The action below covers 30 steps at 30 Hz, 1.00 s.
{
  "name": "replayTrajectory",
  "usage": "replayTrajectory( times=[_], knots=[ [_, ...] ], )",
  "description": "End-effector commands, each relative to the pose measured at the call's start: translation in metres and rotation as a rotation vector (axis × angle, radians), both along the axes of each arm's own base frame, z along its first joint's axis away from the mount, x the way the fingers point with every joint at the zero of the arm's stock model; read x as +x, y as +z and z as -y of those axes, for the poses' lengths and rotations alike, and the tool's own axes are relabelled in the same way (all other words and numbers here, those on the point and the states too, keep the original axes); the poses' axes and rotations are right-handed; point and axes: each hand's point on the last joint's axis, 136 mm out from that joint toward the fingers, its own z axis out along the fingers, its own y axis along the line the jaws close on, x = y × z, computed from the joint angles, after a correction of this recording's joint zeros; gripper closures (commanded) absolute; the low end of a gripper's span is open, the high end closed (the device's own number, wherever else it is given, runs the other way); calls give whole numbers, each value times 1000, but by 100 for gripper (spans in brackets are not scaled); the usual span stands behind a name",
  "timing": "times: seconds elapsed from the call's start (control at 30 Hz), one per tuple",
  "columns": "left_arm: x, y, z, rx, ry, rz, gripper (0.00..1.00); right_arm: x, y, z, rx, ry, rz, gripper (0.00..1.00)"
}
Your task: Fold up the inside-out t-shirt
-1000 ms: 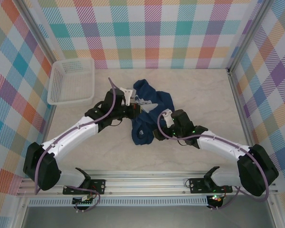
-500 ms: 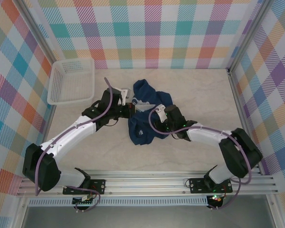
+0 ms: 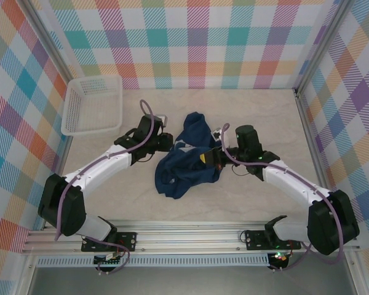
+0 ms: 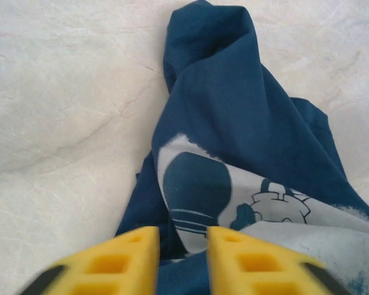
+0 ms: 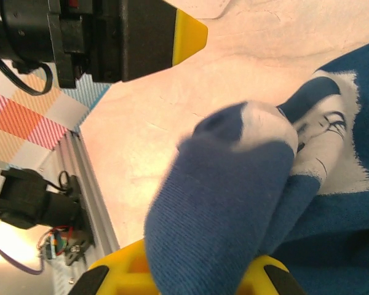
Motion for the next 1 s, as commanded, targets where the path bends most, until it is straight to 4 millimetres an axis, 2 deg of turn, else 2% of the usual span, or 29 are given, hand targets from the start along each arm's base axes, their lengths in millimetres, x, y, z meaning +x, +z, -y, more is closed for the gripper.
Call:
replayTrajectory(
  times=[0.0, 0.1, 0.23, 0.37, 0.5, 0.63, 0.87, 0.93, 0.97],
  knots=[
    [-11, 26, -2, -96, 2, 74, 57, -6, 17, -6, 86, 62, -59, 100],
    [-45, 36, 12, -201, -110, 114, 51, -2, 15, -5, 91, 61, -69, 100],
    [-96, 35, 49, -293, -347, 102, 54, 3, 12, -4, 79, 48, -72, 100],
    [-117, 16, 81, -280, -502, 35, 60, 6, 12, -4, 80, 42, -72, 100],
    [-110, 1, 102, -266, -534, 16, 62, 7, 12, -2, 78, 30, -71, 100],
    [-92, -8, 108, -225, -507, 32, 63, 7, 12, -1, 75, 22, -67, 100],
    [-74, -26, 122, -205, -501, 24, 62, 6, 10, 1, 72, 17, -67, 100],
    [-71, -27, 126, -212, -504, 24, 68, 7, 8, 2, 67, 12, -66, 100],
    [-69, -26, 127, -214, -503, 24, 76, 7, 8, 3, 61, 7, -64, 100]
  ],
)
